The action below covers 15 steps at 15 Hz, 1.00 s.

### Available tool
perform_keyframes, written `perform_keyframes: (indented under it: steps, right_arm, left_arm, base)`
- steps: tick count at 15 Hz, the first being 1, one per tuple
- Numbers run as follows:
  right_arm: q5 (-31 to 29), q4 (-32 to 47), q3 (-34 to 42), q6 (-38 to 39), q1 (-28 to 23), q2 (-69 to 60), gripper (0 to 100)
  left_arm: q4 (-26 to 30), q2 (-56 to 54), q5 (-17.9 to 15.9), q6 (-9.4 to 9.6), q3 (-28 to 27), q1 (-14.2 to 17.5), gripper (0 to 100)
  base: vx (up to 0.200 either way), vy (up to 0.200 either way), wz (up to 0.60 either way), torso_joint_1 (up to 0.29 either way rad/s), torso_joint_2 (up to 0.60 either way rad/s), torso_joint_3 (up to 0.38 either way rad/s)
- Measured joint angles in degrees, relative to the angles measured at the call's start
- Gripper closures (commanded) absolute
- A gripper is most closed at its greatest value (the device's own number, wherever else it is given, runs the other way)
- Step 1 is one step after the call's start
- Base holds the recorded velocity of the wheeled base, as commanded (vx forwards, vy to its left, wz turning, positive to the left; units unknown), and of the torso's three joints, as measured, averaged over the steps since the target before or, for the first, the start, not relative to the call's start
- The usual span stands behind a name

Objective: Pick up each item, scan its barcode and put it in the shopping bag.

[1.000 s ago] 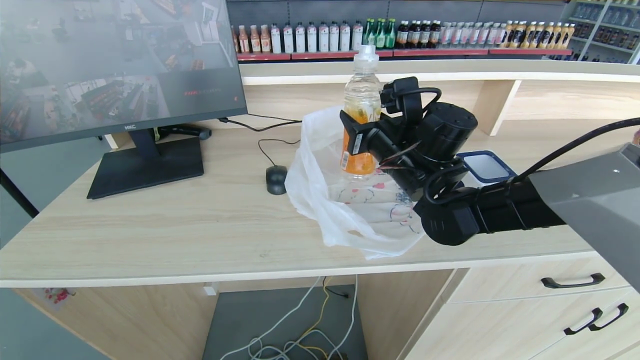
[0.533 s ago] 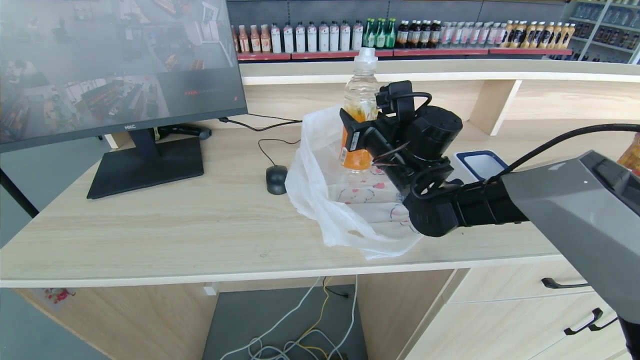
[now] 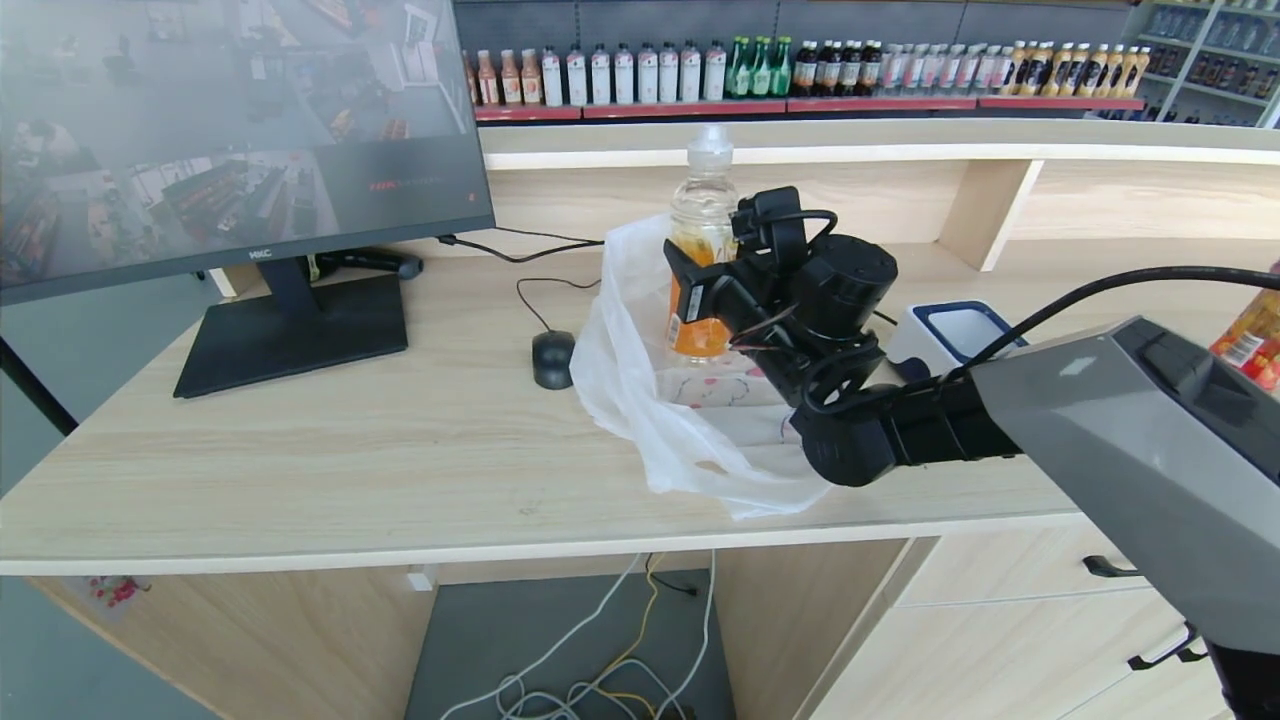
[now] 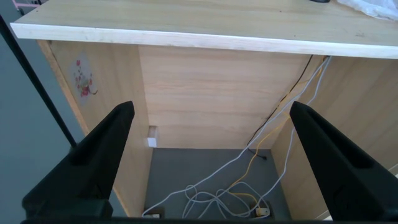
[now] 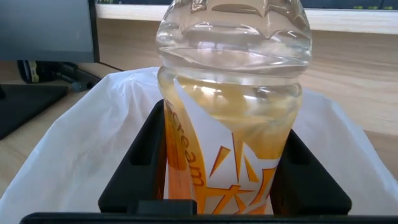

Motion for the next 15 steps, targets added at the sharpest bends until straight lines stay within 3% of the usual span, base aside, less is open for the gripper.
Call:
perform_keyframes:
  steps: [15]
  right_arm:
    - [-0.4,-0.4,5.5,-0.4,0.3,-0.8,100]
  left_arm:
    - [0.0,0.0,0.0,0.0,0.0,0.0,0]
  base:
    - [0.0,0.0,0.0,0.0,0.0,0.0]
